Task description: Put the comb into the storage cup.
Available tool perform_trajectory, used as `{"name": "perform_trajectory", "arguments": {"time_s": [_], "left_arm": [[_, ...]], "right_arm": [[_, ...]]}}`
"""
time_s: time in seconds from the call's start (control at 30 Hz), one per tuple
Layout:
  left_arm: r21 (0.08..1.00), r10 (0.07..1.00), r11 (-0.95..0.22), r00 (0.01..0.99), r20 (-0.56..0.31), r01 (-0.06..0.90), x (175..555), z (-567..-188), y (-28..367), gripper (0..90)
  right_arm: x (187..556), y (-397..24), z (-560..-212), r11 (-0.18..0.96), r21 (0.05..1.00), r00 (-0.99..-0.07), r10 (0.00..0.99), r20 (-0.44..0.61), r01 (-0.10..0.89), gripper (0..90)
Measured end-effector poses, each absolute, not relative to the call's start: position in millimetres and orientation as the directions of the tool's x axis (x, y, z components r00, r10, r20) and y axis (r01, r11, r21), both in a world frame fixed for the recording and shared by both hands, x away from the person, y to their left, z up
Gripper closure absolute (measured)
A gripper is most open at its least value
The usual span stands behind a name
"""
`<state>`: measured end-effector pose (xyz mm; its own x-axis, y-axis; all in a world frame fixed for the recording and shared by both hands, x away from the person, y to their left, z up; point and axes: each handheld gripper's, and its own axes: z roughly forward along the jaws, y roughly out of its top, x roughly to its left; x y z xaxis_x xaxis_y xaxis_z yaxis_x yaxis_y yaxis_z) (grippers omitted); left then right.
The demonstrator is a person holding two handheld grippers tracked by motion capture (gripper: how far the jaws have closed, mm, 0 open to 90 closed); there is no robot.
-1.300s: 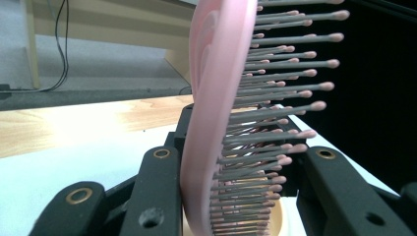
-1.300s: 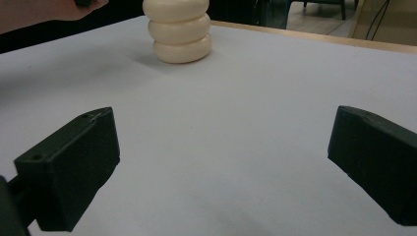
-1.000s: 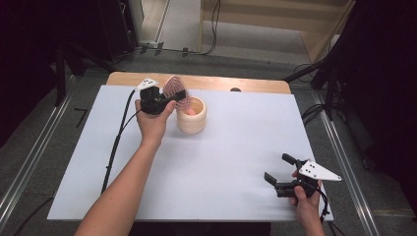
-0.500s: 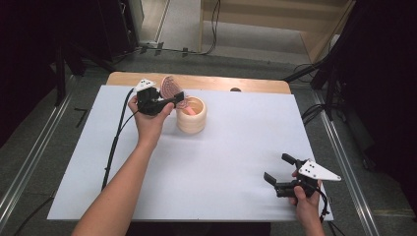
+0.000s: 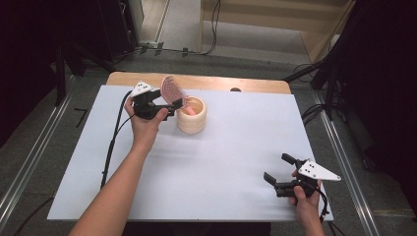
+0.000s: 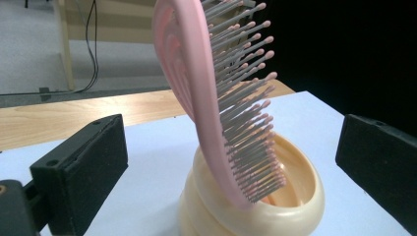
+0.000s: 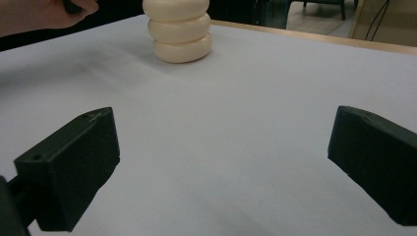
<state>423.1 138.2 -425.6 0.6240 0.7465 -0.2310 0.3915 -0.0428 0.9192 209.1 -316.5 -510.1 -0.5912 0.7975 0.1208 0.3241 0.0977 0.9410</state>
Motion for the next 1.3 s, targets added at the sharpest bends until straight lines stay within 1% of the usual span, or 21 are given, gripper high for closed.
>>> {"name": "perform_trajectory", "arguments": {"time_s": [0.23,0.33,0.43,0.6,0.8,1.03,1.3], "left_arm": [[0.924,0.752,-0.078,0.631,-0.191,0.374,414,-426,143,0.0],[0.927,0.756,-0.117,0.637,-0.151,0.358,408,-427,144,0.0],[0.926,0.754,-0.139,0.644,-0.130,0.351,404,-428,145,0.0],[0.928,0.748,-0.132,0.649,-0.137,0.348,398,-429,149,0.0],[0.927,0.746,-0.160,0.656,-0.112,0.339,389,-433,154,0.0],[0.929,0.745,-0.163,0.659,-0.104,0.331,380,-435,161,0.0],[0.934,0.741,-0.146,0.661,-0.116,0.327,369,-435,169,0.0]], "right_arm": [[209,-316,-510,0.097,0.941,-0.590,0.798,0.122,0.325,0.0],[209,-316,-510,0.100,0.941,-0.592,0.797,0.118,0.324,0.0],[209,-316,-510,0.103,0.940,-0.591,0.798,0.117,0.324,0.0],[209,-316,-510,0.103,0.940,-0.590,0.799,0.115,0.324,0.0],[209,-315,-510,0.103,0.940,-0.589,0.800,0.115,0.324,0.0],[209,-315,-510,0.104,0.940,-0.590,0.799,0.117,0.326,0.0],[209,-315,-510,0.103,0.939,-0.589,0.799,0.118,0.328,0.0]]}}
